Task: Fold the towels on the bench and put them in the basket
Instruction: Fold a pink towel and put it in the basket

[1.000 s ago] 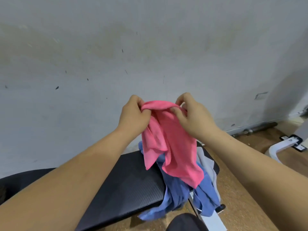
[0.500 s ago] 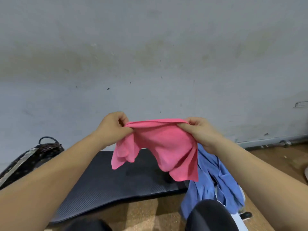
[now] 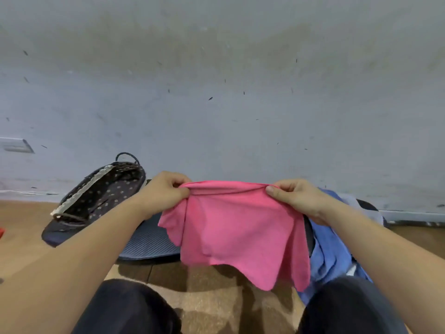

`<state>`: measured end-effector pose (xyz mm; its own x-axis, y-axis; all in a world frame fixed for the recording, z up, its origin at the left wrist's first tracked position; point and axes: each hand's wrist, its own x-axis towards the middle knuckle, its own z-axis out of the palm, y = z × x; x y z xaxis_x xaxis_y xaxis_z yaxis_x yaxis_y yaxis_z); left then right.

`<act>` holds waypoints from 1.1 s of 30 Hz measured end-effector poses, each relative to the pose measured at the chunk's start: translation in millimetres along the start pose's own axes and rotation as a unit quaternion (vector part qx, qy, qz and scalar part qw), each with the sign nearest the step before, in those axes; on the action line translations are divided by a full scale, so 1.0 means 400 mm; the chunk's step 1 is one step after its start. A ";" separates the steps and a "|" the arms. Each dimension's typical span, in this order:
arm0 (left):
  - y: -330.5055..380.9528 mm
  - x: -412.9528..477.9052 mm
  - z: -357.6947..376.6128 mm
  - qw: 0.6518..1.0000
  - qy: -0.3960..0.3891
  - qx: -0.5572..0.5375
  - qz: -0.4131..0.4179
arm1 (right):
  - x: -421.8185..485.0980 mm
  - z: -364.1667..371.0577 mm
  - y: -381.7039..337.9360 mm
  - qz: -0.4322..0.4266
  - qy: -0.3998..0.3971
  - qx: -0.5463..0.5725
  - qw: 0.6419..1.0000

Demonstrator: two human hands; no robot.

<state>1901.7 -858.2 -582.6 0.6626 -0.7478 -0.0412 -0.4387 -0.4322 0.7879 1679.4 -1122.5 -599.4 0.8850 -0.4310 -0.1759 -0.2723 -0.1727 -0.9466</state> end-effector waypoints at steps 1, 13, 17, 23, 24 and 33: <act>-0.019 0.001 -0.003 0.999 -0.005 -0.030 -0.009 | 0.022 0.013 0.020 0.002 0.030 -0.006 1.000; -0.174 0.041 -0.017 0.988 -0.011 -0.116 -0.102 | 0.175 0.090 0.136 -0.038 0.214 -0.198 0.956; -0.195 0.053 -0.053 0.979 -0.040 -0.139 -0.146 | 0.202 0.082 0.126 -0.042 0.144 -0.210 0.966; -0.242 0.150 -0.082 0.985 -0.072 0.046 -0.152 | 0.308 0.026 0.110 0.082 0.024 -0.277 0.957; -0.259 0.185 -0.072 0.983 -0.060 0.113 -0.134 | 0.335 0.032 0.120 0.097 0.023 -0.290 0.952; -0.401 0.434 0.047 0.953 0.084 0.255 -0.143 | 0.551 0.109 0.306 0.105 0.143 -0.316 0.932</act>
<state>2075.6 -928.2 -727.9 0.8686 -0.4896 -0.0761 -0.4348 -0.8268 0.3568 1857.6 -1200.1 -765.8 0.6744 -0.7174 -0.1747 -0.6767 -0.5057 -0.5352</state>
